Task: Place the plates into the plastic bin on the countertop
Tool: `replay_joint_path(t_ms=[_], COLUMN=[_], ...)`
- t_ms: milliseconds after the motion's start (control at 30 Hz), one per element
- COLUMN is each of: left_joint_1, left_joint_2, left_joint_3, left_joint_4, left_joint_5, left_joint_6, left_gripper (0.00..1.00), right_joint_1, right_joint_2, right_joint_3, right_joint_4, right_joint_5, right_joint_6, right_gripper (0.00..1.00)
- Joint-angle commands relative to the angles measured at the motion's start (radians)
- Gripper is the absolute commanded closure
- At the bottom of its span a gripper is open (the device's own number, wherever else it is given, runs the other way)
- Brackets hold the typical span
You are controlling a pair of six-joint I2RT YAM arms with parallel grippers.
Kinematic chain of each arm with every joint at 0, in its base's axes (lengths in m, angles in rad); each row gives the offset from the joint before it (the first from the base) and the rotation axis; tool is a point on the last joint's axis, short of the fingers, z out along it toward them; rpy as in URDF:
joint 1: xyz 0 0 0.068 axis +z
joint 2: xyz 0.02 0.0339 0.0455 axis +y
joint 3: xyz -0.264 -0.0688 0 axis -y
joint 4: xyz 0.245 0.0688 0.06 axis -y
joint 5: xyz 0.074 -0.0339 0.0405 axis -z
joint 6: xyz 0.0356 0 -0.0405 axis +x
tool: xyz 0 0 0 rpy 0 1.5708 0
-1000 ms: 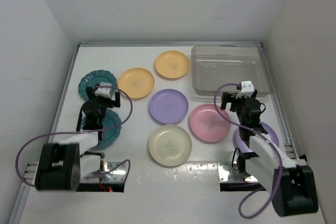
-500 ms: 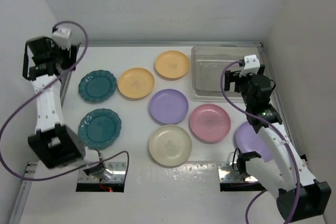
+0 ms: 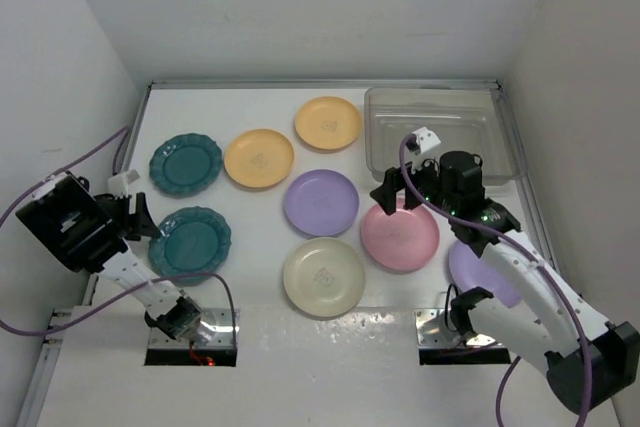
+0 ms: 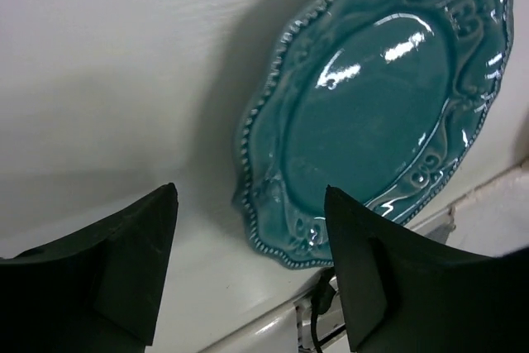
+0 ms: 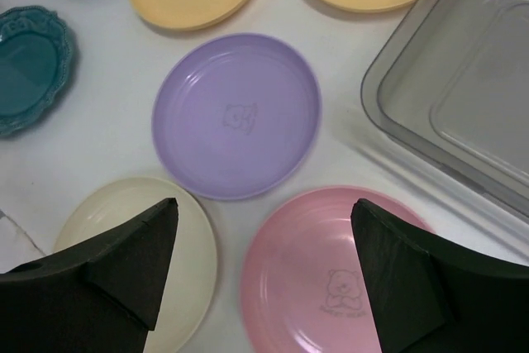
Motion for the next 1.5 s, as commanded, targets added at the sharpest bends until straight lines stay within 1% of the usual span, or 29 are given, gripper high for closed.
replay_joint_path(t_ms=[0,33,167,267,333,367,400,433,567,600,700,767,800,833,867,900,933,967,1000,1033,1133,1167,1233,1267,1300,1367,1400,1433,1467], left_joint_1=[-0.008,-0.008,0.001,-0.009,-0.025,-0.025,-0.038,-0.039,-0.048,-0.058,-0.103,-0.173,-0.204,-0.27,-0.304,-0.337,-0.403,-0.437,-0.469,-0.53,-0.623,-0.682,-0.738,-0.788,-0.812,-0.85,-0.885,-0.902,-0.919], left_joint_2=[0.06,0.077,0.149,0.198,0.235,0.244,0.245,0.255,0.266,0.257,0.206,0.114,0.082,0.05,-0.013,-0.044,-0.073,-0.125,-0.148,-0.166,-0.228,-0.24,-0.26,-0.274,-0.274,-0.274,-0.274,-0.274,-0.265], left_joint_3=[-0.049,-0.062,-0.062,-0.062,-0.05,-0.041,-0.041,-0.041,-0.003,0.011,0.046,0.06,0.083,0.094,0.105,0.131,0.143,0.157,0.171,0.2,0.249,0.282,0.319,0.36,0.382,0.454,0.483,0.512,0.57], left_joint_4=[-0.048,-0.035,0.01,-0.014,-0.025,-0.025,-0.025,0.002,-0.053,-0.106,-0.162,-0.162,-0.162,-0.162,-0.151,-0.142,-0.115,-0.104,-0.104,-0.09,-0.079,-0.079,-0.07,-0.07,-0.07,-0.099,-0.113,-0.128,-0.159], left_joint_5=[0.06,0.043,0.013,0.032,0.045,0.045,0.045,0.045,0.127,0.176,0.227,0.256,0.266,0.266,0.275,0.275,0.26,0.247,0.235,0.208,0.158,0.128,0.099,0.073,0.063,0.054,0.054,0.054,0.054], left_joint_6=[0.131,0.131,0.142,0.156,0.156,0.147,0.131,0.099,0.122,0.137,0.164,0.141,0.121,0.099,0.078,0.024,-0.002,-0.025,-0.045,-0.08,-0.14,-0.151,-0.169,-0.178,-0.191,-0.2,-0.2,-0.2,-0.189], left_gripper=[0.27,0.31,0.32,0.39,0.48,0.67,0.82,1.0,1.0,1.0,1.0,1.0,1.0,1.0,1.0,1.0,1.0,1.0,1.0,1.0,1.0,1.0,1.0,1.0,1.0,1.0,1.0,1.0,1.0], right_joint_1=[0.062,0.07,0.142,0.188,0.223,0.228,0.237,0.256,0.279,0.283,0.306,0.322,0.337,0.34,0.357,0.366,0.374,0.378,0.382,0.383,0.371,0.365,0.339,0.32,0.311,0.271,0.265,0.247,0.244], right_joint_2=[0.001,0.005,0.017,0.029,0.034,0.031,0.029,0.025,0.011,0.012,0.04,0.075,0.124,0.142,0.159,0.21,0.224,0.242,0.283,0.296,0.342,0.357,0.392,0.405,0.414,0.462,0.475,0.509,0.541], right_joint_3=[0.046,0.05,0.066,0.092,0.107,0.107,0.107,0.101,0.078,0.075,0.055,0.059,0.069,0.076,0.105,0.115,0.125,0.157,0.165,0.171,0.207,0.214,0.236,0.24,0.25,0.251,0.256,0.263,0.271], right_joint_4=[0.002,0.004,0.012,-0.013,-0.037,-0.037,-0.039,-0.037,-0.021,-0.01,0.004,0.01,0.013,0.015,0.019,0.028,0.038,0.044,0.059,0.074,0.136,0.147,0.197,0.212,0.263,0.362,0.392,0.465,0.485], right_joint_5=[0.065,0.075,0.138,0.19,0.24,0.253,0.268,0.297,0.333,0.333,0.32,0.299,0.278,0.265,0.244,0.229,0.224,0.224,0.183,0.172,0.132,0.121,0.071,0.037,0.006,-0.041,-0.054,-0.109,-0.121], right_joint_6=[0.058,0.063,0.078,0.066,0.055,0.051,0.052,0.049,0.055,0.058,0.068,0.071,0.068,0.066,0.065,0.049,0.046,0.034,0.023,0.019,-0.015,-0.018,-0.023,-0.023,-0.011,0.003,0.014,0.019,0.013], right_gripper=[0.16,0.16,0.16,0.16,0.16,0.16,0.16,0.16,0.16,0.16,0.16,0.17,0.17,0.17,0.18,0.18,0.18,0.2,0.21,0.21,0.29,0.3,0.31,0.33,0.37,0.41,0.41,0.41,0.36])
